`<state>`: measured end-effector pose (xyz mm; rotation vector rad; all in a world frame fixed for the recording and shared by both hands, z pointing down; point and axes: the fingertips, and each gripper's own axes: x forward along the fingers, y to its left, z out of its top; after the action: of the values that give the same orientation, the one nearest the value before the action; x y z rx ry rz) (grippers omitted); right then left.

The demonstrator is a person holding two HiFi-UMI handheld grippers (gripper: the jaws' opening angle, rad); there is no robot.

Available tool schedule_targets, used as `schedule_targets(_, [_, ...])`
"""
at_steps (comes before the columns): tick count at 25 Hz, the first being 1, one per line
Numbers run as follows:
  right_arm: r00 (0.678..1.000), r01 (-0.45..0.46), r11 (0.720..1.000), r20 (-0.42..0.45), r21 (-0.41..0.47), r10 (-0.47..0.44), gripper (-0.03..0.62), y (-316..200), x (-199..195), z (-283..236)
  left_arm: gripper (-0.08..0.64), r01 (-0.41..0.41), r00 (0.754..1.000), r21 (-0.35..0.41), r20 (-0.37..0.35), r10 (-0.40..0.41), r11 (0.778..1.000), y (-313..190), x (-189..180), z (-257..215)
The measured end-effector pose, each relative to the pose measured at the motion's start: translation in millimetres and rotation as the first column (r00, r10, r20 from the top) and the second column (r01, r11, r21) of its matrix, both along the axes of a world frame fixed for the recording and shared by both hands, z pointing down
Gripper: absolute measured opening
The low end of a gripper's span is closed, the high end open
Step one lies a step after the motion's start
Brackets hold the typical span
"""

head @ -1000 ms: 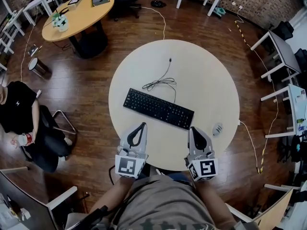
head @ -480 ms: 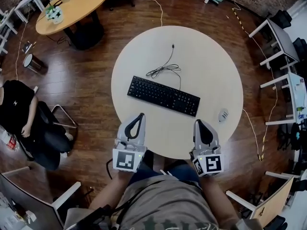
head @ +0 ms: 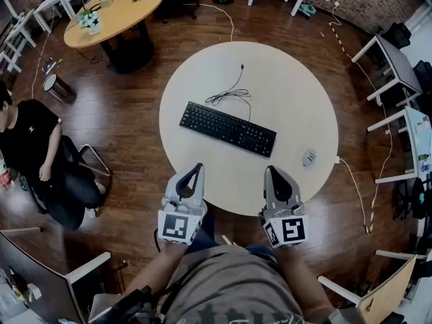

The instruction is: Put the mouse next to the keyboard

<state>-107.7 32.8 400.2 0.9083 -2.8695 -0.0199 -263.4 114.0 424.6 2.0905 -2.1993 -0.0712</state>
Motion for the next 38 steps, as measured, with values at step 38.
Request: schedule_targets(38, [0.985, 0.104, 0.994, 0.134, 0.030, -0.107, 0.005, 296.3, 302.3, -37.9, 0.000, 0.092, 0.995, 0.102, 0.020, -0.094, 0.990, 309.4, 306.5, -86.9])
